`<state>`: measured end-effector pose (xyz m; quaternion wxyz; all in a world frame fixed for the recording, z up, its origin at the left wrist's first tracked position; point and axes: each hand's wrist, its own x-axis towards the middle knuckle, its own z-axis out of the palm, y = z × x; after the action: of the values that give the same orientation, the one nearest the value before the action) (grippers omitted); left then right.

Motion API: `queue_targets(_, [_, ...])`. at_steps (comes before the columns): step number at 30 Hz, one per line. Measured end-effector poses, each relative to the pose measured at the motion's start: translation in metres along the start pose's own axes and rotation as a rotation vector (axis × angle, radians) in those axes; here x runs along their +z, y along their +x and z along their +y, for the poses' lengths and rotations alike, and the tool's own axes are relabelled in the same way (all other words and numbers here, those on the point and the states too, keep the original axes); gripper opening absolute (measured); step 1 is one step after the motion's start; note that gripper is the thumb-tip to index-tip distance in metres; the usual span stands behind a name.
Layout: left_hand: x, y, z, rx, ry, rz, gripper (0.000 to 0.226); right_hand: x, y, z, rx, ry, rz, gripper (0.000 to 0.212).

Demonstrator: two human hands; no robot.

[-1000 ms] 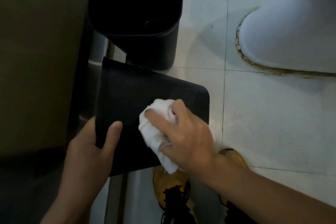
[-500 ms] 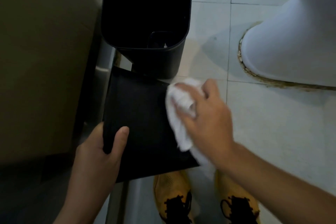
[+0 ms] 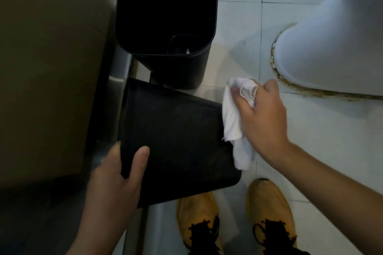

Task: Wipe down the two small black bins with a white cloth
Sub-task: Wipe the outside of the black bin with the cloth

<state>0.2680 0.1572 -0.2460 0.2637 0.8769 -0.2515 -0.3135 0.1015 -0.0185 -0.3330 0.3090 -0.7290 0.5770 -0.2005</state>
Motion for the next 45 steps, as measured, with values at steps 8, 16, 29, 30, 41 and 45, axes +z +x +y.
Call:
queue_targets(8, [-0.044,-0.033,0.035,0.275,0.256,0.25,0.037,-0.079,-0.043,-0.075,0.194,0.63,-0.266,0.049])
queue_targets(16, [-0.133,-0.09,0.175,0.805,0.291,-0.35,0.075,-0.205,-0.034,-0.174,0.161,0.753,-0.395,0.035])
queue_targets(29, [-0.115,-0.198,0.268,0.569,-0.456,-0.062,0.05,-0.326,-0.079,-0.233,0.287,1.091,-0.337,0.025])
queue_targets(30, [-0.11,-0.201,0.267,0.488,-0.533,-0.052,0.045,-0.327,-0.086,-0.228,0.227,1.026,-0.27,0.023])
queue_targets(41, [-0.046,-0.203,0.234,0.04,-0.798,-0.092,0.019,-0.31,-0.101,-0.169,-0.188,0.176,0.119,0.003])
queue_targets(45, [-0.042,-0.199,0.229,-0.004,-0.783,-0.093,0.034,-0.315,-0.101,-0.173,-0.061,0.422,-0.061,0.019])
